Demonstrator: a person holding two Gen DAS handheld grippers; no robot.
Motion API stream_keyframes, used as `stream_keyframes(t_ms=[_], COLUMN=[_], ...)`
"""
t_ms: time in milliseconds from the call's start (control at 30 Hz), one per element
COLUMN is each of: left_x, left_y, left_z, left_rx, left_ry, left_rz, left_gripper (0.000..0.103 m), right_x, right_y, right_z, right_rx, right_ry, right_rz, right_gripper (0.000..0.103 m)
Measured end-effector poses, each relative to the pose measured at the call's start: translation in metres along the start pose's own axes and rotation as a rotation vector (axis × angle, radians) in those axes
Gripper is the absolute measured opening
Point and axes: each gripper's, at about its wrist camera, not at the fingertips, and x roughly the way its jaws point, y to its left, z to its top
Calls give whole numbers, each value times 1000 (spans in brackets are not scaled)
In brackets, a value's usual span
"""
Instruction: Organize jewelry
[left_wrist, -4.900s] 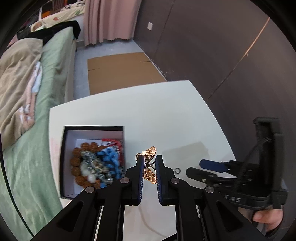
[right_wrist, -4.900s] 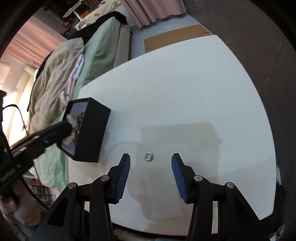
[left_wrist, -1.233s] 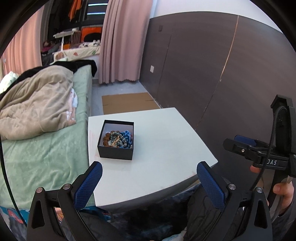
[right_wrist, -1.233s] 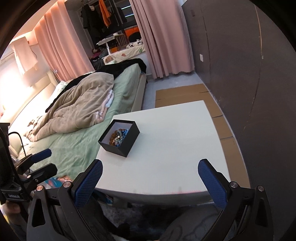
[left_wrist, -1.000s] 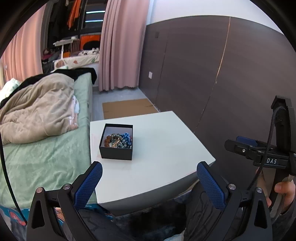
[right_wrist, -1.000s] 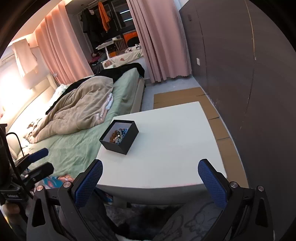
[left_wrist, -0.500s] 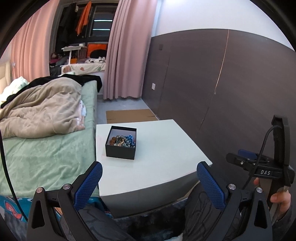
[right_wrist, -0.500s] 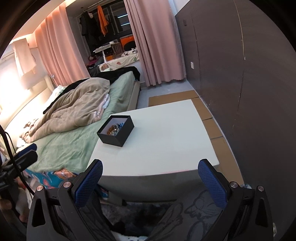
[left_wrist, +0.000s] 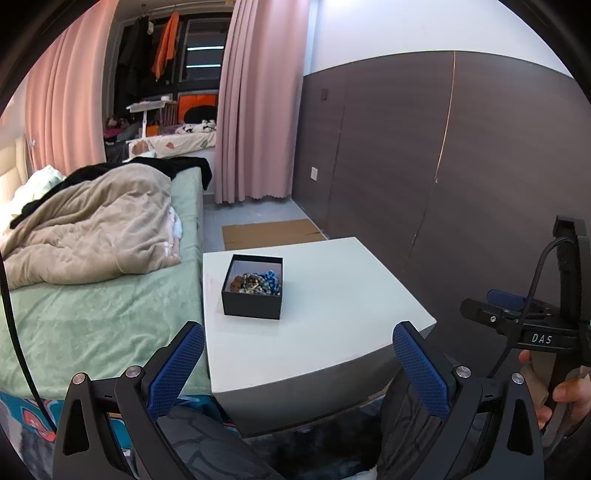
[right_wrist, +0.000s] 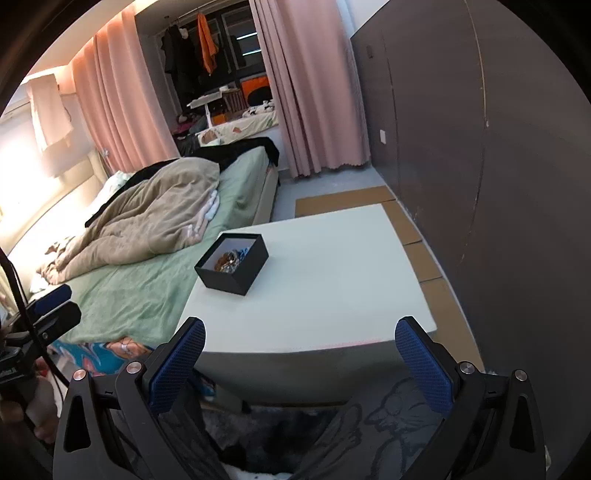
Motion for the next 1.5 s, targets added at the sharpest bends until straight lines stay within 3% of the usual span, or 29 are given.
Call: stream_keyframes(t_ms=[533,867,1500], left_x=[4,6,8], left_y=[6,6,12], left_z=[-2,-3,-5], left_rx=[-17,-17,-26], left_ry=[-9,-2,3], left_rz=[12,11,26], left_gripper=[102,102,102], right_x=[0,3,6], right_y=[8,11,12], right_z=[-1,0,0], right_rx=[-14,-32,-24], right_ry=[-10,-17,-5], right_rz=[32,-17,-9], right_gripper=[103,103,103])
